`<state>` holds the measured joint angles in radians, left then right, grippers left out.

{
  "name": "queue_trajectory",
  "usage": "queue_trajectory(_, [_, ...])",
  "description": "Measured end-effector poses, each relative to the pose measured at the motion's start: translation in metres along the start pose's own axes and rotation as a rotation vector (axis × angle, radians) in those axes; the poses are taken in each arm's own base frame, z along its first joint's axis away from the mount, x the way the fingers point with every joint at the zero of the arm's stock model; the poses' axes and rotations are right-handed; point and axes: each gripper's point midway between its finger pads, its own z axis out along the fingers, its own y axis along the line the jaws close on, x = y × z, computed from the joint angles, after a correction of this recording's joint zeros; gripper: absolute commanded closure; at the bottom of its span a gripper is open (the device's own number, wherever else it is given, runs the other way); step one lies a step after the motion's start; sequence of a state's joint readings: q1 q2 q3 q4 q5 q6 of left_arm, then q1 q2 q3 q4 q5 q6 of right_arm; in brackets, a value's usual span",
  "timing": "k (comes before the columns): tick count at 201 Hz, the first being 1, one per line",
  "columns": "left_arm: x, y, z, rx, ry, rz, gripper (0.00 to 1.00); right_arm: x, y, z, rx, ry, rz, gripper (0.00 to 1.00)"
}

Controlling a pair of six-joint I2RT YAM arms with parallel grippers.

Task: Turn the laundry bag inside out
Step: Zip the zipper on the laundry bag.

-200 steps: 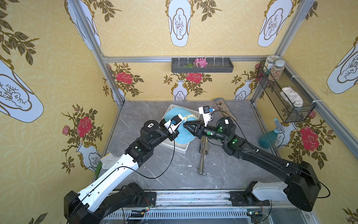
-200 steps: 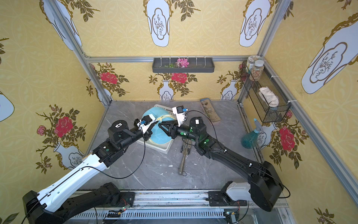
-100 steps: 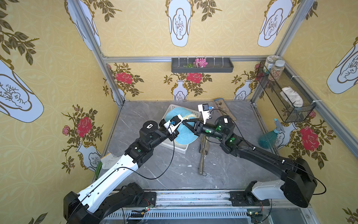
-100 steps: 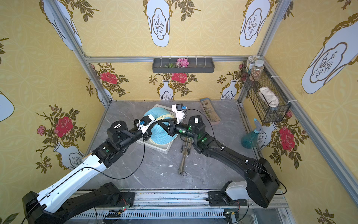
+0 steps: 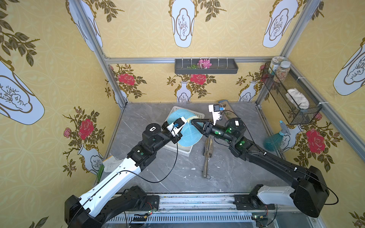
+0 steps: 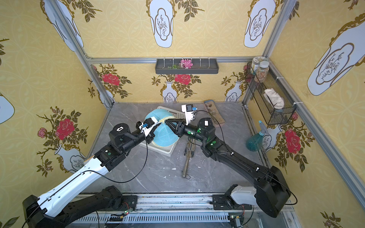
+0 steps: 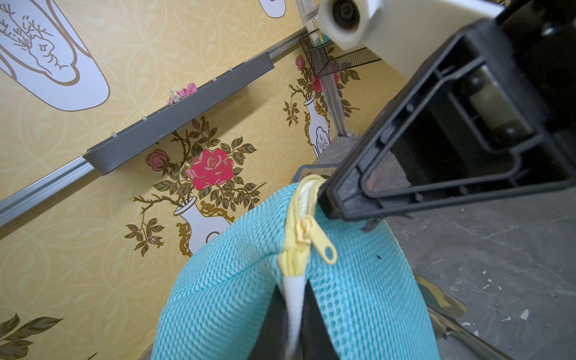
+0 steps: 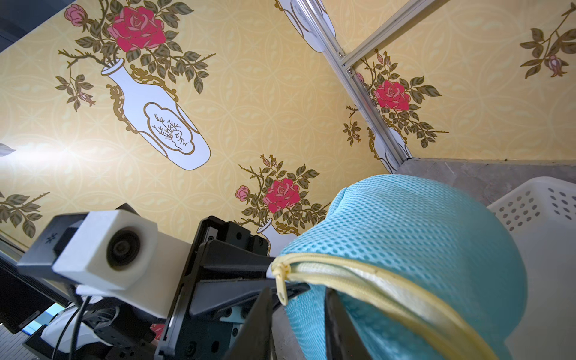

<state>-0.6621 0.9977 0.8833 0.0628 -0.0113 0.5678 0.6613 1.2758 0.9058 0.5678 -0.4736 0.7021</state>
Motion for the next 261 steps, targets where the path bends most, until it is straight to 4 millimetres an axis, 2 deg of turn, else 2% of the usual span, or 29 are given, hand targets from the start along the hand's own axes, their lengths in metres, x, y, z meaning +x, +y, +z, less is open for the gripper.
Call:
queue_trajectory(50, [0.000, 0.000, 0.001, 0.001, 0.002, -0.001, 1.00, 0.003, 0.003, 0.001, -0.024, 0.017, 0.004, 0.53])
queue_trajectory(101, [0.001, -0.001, 0.002, 0.007, 0.003, -0.005, 1.00, 0.016, -0.001, 0.009, -0.051, 0.059, 0.061, 0.64])
queue_trajectory(153, [0.003, -0.002, 0.004, 0.011, 0.006, -0.010, 1.00, 0.013, 0.001, 0.015, -0.070, 0.052, 0.064, 0.77])
queue_trajectory(206, [0.000, -0.001, 0.004, 0.006, -0.004, -0.011, 1.00, 0.012, 0.003, 0.017, -0.084, 0.051, 0.072, 1.00])
queue_trajectory(261, [0.000, -0.001, 0.004, 0.006, -0.006, -0.010, 1.00, 0.004, 0.004, 0.005, -0.067, 0.030, 0.062, 1.00])
